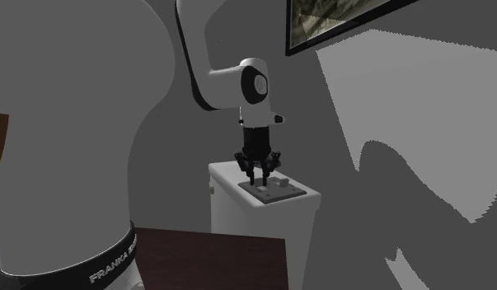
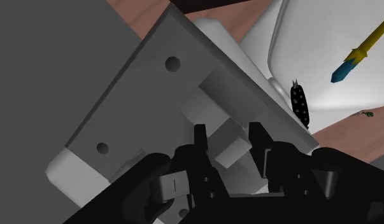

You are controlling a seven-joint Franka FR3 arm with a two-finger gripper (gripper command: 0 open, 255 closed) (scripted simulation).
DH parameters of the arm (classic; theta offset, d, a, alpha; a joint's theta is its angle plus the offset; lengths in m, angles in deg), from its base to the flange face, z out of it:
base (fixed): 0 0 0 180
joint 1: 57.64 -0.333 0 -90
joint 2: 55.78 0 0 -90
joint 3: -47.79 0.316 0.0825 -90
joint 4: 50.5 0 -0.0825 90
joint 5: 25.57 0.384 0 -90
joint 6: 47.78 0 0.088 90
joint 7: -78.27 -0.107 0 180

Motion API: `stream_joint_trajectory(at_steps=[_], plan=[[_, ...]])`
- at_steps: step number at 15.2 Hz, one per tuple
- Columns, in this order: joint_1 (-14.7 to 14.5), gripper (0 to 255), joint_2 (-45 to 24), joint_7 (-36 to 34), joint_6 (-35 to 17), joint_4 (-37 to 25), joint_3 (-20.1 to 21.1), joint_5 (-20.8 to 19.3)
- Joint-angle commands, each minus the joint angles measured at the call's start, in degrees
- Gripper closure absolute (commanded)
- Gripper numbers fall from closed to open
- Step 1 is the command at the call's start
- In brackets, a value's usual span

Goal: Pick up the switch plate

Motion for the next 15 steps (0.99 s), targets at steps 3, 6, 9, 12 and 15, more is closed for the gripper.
stream_joint_trajectory(at_steps=[3, 6, 9, 12, 15], plan=[[0.0, 255, 3.2, -0.7, 3.3, -0.2, -0.1, -1.1], [0.0, 255, 5.6, -1.1, 6.0, -0.5, -0.1, -1.8], [0.1, 255, 7.8, -1.4, 8.7, -1.0, -0.1, -2.4], [0.1, 255, 9.9, -1.7, 11.4, -1.6, 0.1, -2.8], [0.2, 255, 10.7, -1.7, 12.5, -1.9, 0.1, -2.9]])
